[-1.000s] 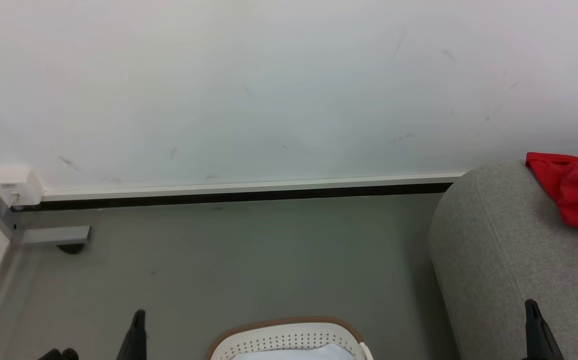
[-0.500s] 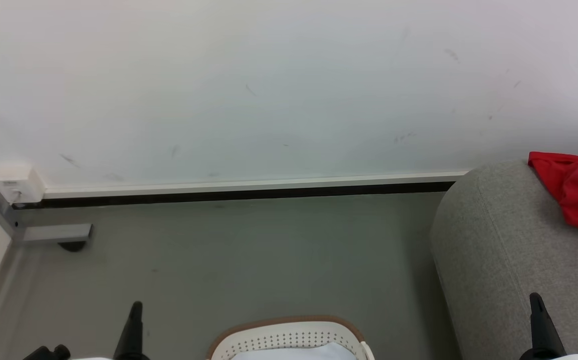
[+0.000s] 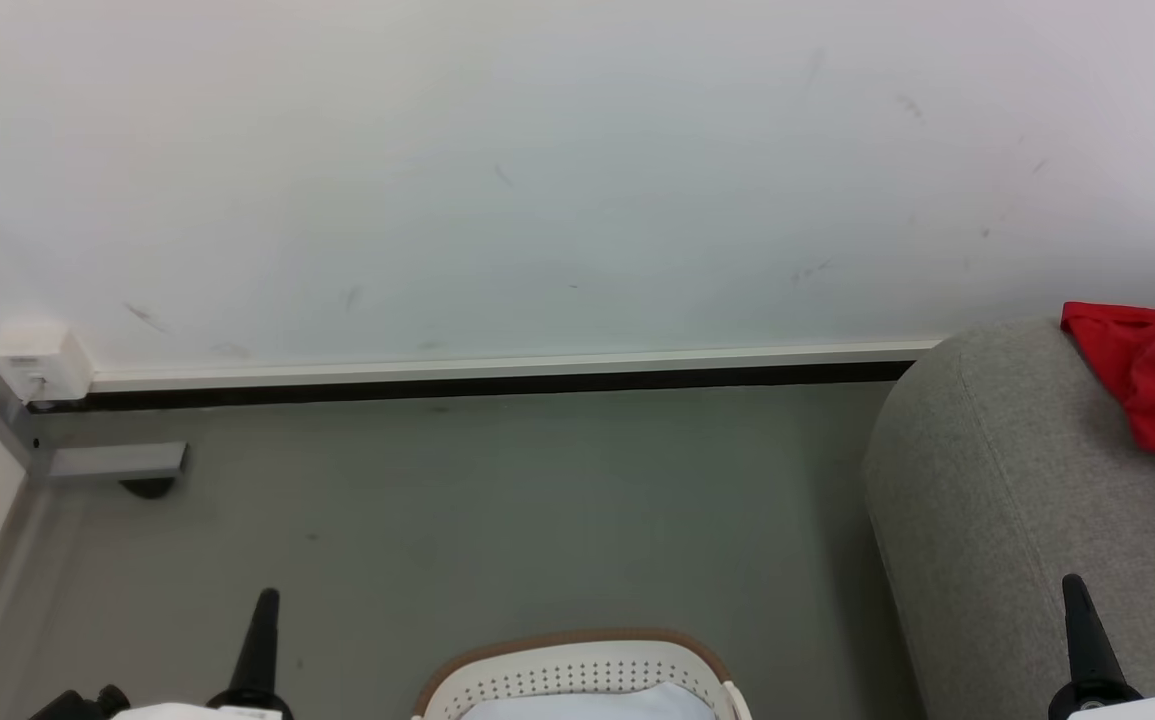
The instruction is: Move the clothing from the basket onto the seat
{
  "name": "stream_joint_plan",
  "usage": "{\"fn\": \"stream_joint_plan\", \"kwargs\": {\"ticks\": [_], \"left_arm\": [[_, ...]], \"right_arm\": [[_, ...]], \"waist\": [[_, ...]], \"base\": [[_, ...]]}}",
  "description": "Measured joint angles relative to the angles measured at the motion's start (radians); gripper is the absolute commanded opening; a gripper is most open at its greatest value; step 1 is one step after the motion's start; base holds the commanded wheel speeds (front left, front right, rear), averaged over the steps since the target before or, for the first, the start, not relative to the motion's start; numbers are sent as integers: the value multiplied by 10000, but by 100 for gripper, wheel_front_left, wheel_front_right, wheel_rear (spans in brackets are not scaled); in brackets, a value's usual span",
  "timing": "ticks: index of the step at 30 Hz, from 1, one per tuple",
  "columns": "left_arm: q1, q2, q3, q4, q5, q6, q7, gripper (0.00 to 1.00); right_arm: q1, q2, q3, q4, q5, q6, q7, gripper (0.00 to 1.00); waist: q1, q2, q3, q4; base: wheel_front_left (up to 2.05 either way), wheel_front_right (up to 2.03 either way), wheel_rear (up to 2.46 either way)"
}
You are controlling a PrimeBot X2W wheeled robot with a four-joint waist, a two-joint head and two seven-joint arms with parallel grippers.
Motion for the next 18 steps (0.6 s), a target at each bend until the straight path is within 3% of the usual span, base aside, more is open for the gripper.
{"fn": "stream_joint_plan", "kwargs": {"ticks": [18], "left_arm": [[-247, -12, 213, -10, -1613, -92, 441, 0]], "right_arm": [[-215, -10, -140, -10, 1774, -2, 435, 0]], "waist": [[0, 0, 57, 60]], "base": [[0, 0, 0]]}}
